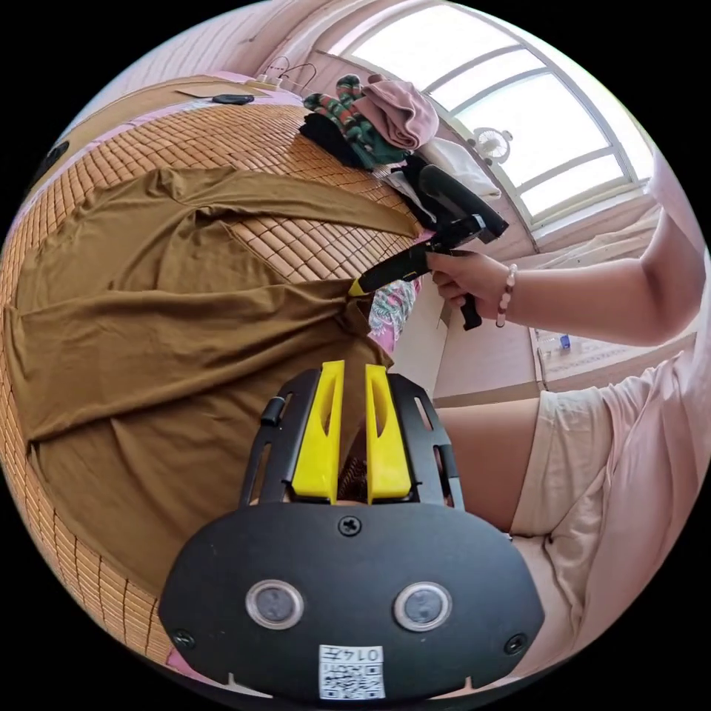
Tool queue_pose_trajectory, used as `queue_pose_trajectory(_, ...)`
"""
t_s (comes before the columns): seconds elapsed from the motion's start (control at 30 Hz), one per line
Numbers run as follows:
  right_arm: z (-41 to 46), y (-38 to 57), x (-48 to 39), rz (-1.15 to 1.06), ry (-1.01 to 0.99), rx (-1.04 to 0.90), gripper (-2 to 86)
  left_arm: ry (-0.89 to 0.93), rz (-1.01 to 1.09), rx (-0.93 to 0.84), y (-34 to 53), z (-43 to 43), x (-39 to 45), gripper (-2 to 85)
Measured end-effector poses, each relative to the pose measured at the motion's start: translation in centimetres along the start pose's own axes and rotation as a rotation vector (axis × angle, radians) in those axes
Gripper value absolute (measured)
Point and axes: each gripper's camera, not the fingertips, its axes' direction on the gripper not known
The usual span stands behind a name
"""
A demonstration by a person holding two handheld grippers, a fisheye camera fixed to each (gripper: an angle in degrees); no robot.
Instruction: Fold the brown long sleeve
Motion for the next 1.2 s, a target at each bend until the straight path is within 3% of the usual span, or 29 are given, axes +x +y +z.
queue_pose_trajectory(0.33,-0.5,2.3,5.4,0.04,-0.113,0.004,1.8,-0.058,-0.003,-0.093,-6.6,8.4,1.6,7.8)
queue_pose_trajectory(0.43,-0.9,3.1,6.4,0.03,-0.158,0.02,0.8,-0.133,-0.031,-0.182,-8.2,12.0,1.3,4.7)
queue_pose_trajectory(0.57,-1.9,3.8,7.3,0.021,-0.179,0.012,0.4,-0.069,-0.045,-0.198,-9.4,12.1,0.9,0.6)
queue_pose_trajectory(0.77,-2.9,5.1,7.2,-0.035,-0.281,-0.1,0.2,-0.009,0.114,-0.185,-8.1,6.6,3.4,-0.6)
queue_pose_trajectory(0.9,-2.1,6.9,6.7,-0.064,-0.146,-0.163,0.2,0.033,0.073,-0.232,-7.3,8.4,3.7,-0.5)
queue_pose_trajectory(1.03,-1.5,8.5,8.8,0.046,-0.054,-0.119,0.2,0.055,0.05,-0.312,-6.9,12.9,3.6,-0.7)
queue_pose_trajectory(1.2,-1.7,9.1,9.4,0.078,-0.037,-0.119,0.1,0.07,0.052,-0.256,-6.5,11.2,3.2,-0.6)
